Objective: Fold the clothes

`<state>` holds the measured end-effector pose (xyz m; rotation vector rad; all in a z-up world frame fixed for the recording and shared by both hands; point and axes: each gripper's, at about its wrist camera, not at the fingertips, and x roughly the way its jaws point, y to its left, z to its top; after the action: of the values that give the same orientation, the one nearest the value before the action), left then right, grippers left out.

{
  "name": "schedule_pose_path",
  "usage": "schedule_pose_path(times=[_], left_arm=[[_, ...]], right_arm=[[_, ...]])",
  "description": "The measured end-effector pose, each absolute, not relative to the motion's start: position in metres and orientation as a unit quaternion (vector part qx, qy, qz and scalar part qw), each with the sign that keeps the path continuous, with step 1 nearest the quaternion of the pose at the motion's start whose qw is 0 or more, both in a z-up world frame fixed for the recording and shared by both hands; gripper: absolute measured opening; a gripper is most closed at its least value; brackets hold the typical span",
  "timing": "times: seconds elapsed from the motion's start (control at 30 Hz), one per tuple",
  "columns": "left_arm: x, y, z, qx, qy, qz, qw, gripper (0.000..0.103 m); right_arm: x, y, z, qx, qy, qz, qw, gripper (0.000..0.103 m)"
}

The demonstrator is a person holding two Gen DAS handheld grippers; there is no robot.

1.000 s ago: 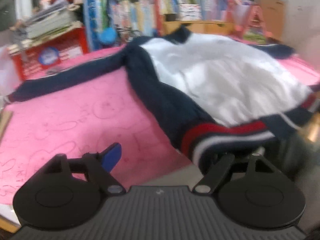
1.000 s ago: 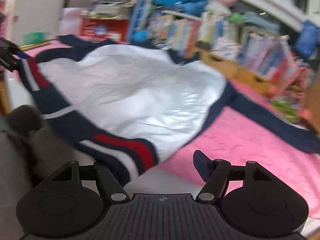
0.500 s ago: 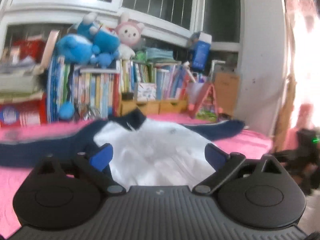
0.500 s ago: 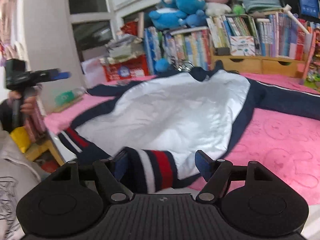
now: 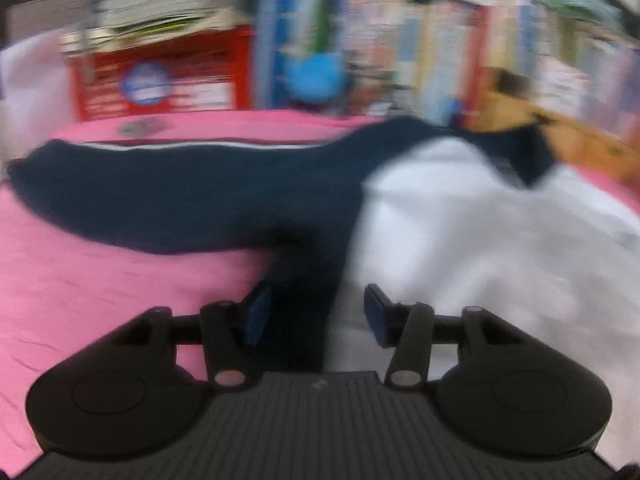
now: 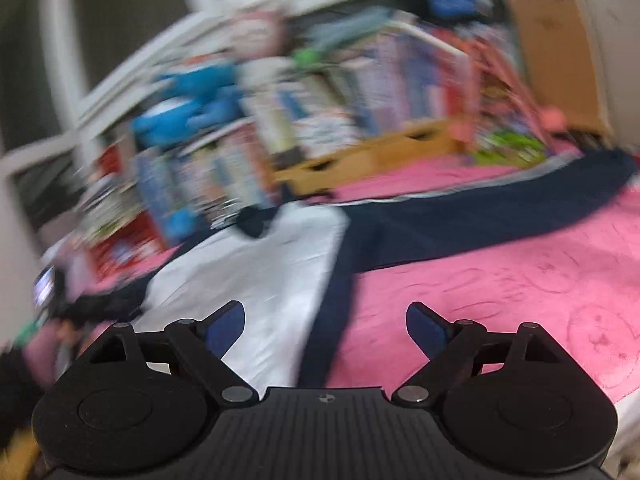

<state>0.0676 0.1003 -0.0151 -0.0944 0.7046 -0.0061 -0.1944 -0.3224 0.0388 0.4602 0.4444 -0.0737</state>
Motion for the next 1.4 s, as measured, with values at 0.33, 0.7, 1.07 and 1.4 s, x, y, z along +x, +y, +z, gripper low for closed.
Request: schedule_pose_path(times=[0.33,0.7,1.07,1.4], left_arm=[[0.107,0.191,-0.033,-0.360,0.335,-0.030,0.870,0.082],[0.168,0.211,-0.020,-0.289,0.318,0.088,0.899,0.001],[0.192,0.261,-0.022,-0.226,0.305,0.171,0.909,0.001],[0.192,0.247,-0.026,-0.151,0.304,0.152,0.928,0.004]], right_arm=[[-0.071,-0.396,-0.007,0.311,0.239,-0.153,0.907,0.088],[-0.051,-0.369,-0.020,0.243,0.265,-0.153,0.920,0.091],[0.011,-0.377,-0.017,0.203,0.298,-0.199,0.911,0.101],[0.061,-0.423,-0.002,0.104,0.291,-0.285,0.907,0.005]])
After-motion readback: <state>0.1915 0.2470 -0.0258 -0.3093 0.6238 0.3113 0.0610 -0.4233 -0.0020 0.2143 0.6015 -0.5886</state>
